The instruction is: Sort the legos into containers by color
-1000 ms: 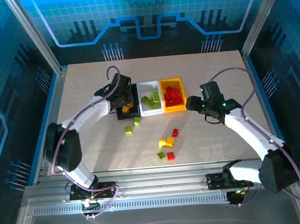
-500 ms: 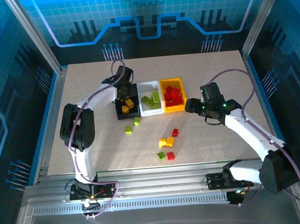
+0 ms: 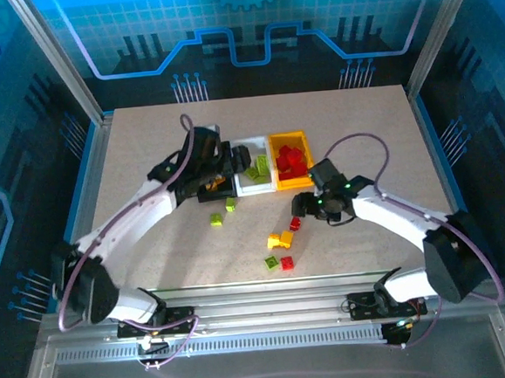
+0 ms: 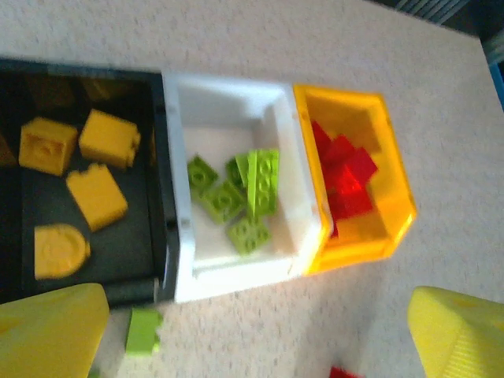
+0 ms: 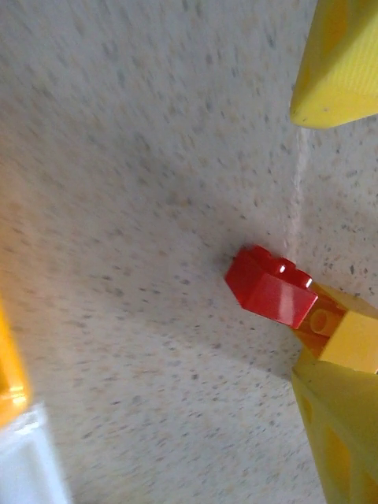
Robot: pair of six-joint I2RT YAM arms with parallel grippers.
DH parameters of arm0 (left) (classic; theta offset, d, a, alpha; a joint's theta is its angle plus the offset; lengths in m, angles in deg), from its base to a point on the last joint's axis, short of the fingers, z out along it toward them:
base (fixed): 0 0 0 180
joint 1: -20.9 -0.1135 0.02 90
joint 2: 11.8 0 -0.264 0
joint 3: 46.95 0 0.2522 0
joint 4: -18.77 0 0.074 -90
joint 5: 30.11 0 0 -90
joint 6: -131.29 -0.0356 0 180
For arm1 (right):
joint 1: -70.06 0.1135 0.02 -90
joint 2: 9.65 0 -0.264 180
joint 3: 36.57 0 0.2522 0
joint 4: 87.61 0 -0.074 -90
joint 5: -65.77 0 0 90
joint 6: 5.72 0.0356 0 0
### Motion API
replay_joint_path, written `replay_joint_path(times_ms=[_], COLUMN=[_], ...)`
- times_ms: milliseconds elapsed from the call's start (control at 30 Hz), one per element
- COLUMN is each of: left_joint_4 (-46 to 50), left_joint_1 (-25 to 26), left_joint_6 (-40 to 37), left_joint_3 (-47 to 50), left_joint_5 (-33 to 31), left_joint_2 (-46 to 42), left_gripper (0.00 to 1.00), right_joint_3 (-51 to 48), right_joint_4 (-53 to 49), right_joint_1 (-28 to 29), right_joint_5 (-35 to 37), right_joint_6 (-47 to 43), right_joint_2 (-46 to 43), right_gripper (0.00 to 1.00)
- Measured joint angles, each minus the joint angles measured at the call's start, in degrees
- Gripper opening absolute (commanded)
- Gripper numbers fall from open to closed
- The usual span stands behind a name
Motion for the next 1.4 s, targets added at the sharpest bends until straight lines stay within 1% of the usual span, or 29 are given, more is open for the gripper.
replay_joint_path(times_ms=[100,200,267,367,400,433,767,900,1000,1133,1200,1300,1400], left_joint_4=[-0.66,-0.66,-0.66,-0.7,-0.74,-0.79,-1.29,-1.64,-1.75,-1.77,-1.99,-2.58,-3.17], left_joint_1=[1.4,2.01,2.12,2.12,2.12,2.12,2.12,2.12,2.12,2.12,2.12,2.12,2.16], left_joint_6=[1.57,3.3,4.52,6.03,6.27,6.54,7.54,7.54,7.52,7.52,7.48,7.48,7.48], left_joint_3=[7.96,14.97,18.64,22.29,22.97,23.37,25.16,25.16,25.16,25.16,25.16,25.16,25.16], left_joint_5=[0.15,0.22,0.26,0.46,0.46,0.46,0.42,0.42,0.42,0.59,1.03,1.81,2.95], left_joint_2=[-4.2,-7.3,-9.27,-11.63,-12.09,-12.39,-13.11,-13.11,-13.11,-13.09,-13.03,-12.55,-11.65], left_gripper=[0.99,0.99,0.99,0.99,0.99,0.99,0.99,0.99,0.99,0.99,0.99,0.99,0.99], right_joint_3=[1.88,3.85,4.94,6.51,6.8,6.88,6.58,5.2,4.17,4.7,7.04,12.41,19.12], right_joint_4=[-0.17,0.0,0.07,0.07,0.07,0.07,-0.79,-0.98,-1.99,-3.45,-4.33,-4.48,-4.07], right_joint_1=[3.21,5.03,5.77,6.78,6.99,7.13,7.17,6.45,4.52,1.07,-0.76,-2.6,-3.93], right_joint_5=[0.63,2.23,3.41,4.85,5.22,5.6,7.26,7.8,8.11,8.57,8.96,9.29,9.49], right_joint_6=[0.83,2.12,2.89,3.93,4.28,4.28,5.09,4.7,3.72,1.29,-0.52,-2.84,-4.87], right_joint_2=[4.55,7.67,9.62,12.72,13.55,14.08,14.84,13.09,9.88,4.09,2.05,2.32,5.9], right_gripper=[0.78,0.76,0.72,0.6,0.54,0.51,0.29,0.21,0.18,0.18,0.19,0.2,0.2])
